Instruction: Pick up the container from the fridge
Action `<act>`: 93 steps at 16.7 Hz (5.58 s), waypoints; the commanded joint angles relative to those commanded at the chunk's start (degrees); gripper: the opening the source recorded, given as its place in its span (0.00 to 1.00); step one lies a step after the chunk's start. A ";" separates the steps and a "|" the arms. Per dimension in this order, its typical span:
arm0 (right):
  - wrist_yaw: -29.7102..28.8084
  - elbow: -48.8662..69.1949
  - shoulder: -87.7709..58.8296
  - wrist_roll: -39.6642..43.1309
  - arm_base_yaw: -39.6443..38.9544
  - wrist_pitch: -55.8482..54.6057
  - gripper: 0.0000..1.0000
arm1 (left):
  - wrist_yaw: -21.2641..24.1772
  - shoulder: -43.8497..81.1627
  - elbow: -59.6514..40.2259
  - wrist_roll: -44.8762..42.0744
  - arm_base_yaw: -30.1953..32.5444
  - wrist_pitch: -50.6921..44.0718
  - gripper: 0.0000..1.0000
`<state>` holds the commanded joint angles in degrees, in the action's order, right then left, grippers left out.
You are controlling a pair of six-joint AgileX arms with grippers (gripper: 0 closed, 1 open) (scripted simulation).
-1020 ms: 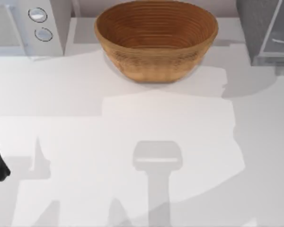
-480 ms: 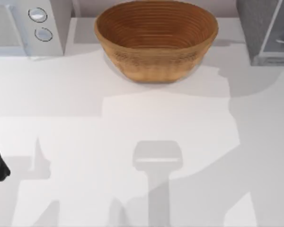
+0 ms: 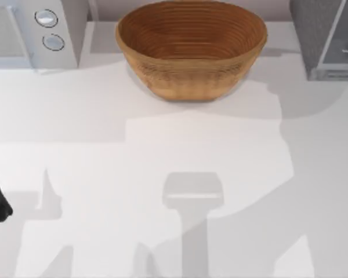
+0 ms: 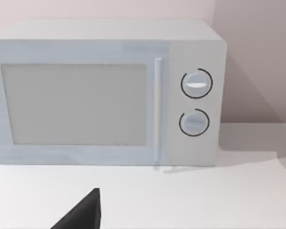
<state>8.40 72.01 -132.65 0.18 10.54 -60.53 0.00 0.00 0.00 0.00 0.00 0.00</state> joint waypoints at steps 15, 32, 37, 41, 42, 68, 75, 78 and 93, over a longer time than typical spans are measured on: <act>0.00 0.00 0.00 0.00 0.00 0.00 0.00 | 0.00 0.00 0.00 0.00 0.00 0.00 1.00; 0.14 1.09 7.31 -0.23 0.19 8.63 0.00 | 0.00 0.00 0.00 0.00 0.00 0.00 1.00; 1.00 -8.19 12.91 0.00 1.17 5.02 0.00 | 0.00 0.00 0.00 0.00 0.00 0.00 1.00; 2.25 -20.56 19.82 -0.22 2.23 0.42 0.00 | 0.00 0.00 0.00 0.00 0.00 0.00 1.00; 2.52 -22.71 21.24 -0.28 2.44 -0.56 0.00 | 0.00 0.00 0.00 0.00 0.00 0.00 1.00; -5.40 -60.71 107.11 -0.17 -6.98 44.96 0.00 | 0.00 0.00 0.00 0.00 0.00 0.00 1.00; -8.19 -71.34 131.19 -0.19 -10.30 59.56 0.00 | 0.00 0.00 0.00 0.00 0.00 0.00 1.00; -8.40 -72.01 132.65 -0.18 -10.54 60.53 0.00 | 0.00 0.00 0.00 0.00 0.00 0.00 1.00; -33.23 -57.18 95.90 -2.85 -36.81 37.72 0.00 | 0.00 0.00 0.00 0.00 0.00 0.00 1.00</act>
<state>-24.83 14.83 -36.75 -2.68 -26.27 -22.81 0.00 0.00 0.00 0.00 0.00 0.00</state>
